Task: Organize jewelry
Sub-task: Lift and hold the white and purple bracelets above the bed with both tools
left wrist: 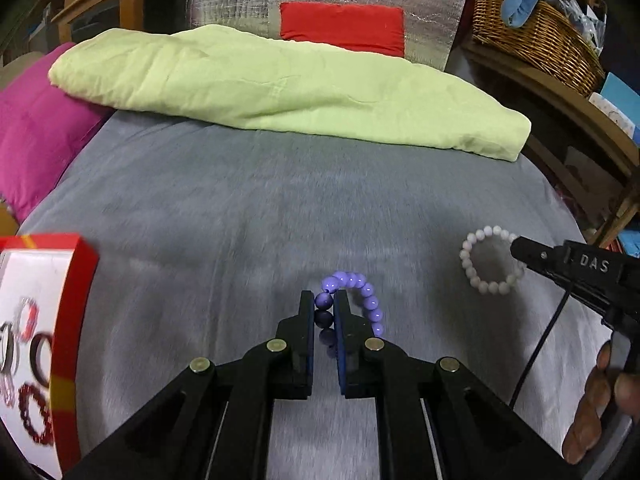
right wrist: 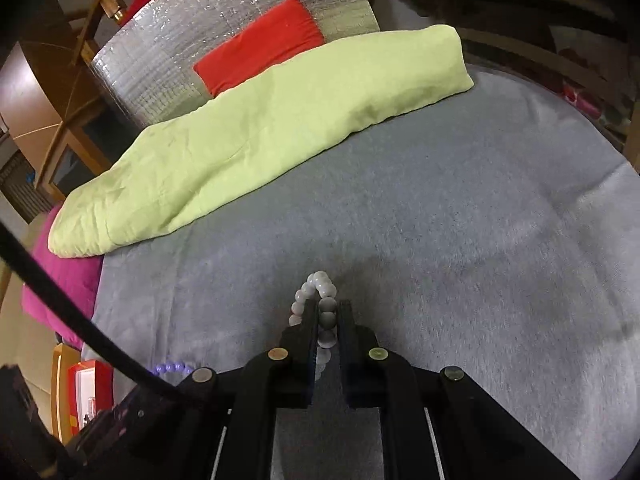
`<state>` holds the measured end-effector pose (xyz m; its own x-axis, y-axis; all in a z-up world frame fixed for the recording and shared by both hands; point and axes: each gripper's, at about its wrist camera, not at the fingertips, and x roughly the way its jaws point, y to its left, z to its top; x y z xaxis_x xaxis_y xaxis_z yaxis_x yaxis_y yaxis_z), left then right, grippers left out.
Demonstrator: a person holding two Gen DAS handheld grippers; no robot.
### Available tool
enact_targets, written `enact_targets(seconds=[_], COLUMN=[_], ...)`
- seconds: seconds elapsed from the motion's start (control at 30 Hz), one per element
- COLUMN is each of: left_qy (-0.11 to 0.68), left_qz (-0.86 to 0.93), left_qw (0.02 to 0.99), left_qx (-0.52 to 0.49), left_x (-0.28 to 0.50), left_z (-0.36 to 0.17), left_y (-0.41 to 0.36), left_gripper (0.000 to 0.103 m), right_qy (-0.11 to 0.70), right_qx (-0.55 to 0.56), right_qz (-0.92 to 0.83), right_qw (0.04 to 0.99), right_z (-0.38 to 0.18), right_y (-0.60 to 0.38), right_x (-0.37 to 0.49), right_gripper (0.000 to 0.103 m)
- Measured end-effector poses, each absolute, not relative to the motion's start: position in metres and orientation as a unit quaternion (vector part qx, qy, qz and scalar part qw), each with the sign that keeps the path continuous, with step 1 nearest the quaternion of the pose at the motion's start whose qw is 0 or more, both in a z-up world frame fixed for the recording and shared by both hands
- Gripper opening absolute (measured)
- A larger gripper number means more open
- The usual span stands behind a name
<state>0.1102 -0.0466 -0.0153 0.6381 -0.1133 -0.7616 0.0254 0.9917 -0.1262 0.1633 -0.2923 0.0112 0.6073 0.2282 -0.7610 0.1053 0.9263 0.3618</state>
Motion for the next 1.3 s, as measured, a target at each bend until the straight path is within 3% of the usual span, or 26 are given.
enact_targets(seconds=[0.43,1.3], left_qy=[0.397,0.41], left_qz=[-0.035,-0.016], left_qw=[0.916,0.911], left_qx=[-0.052,-0.046], left_x=[0.056,0.058], left_z=[0.002,-0.005], left_y=[-0.031,-0.035], left_gripper=[0.01,0.01], right_qy=[0.437,0.42], right_qx=[0.155,0.171], right_qz=[0.069,0.088], right_qw=[0.884,0.887], right_z=[0.017,0.025], right_y=[-0.262,-0.267], right_x=[0.111,0.106], right_gripper=[0.01,0.01])
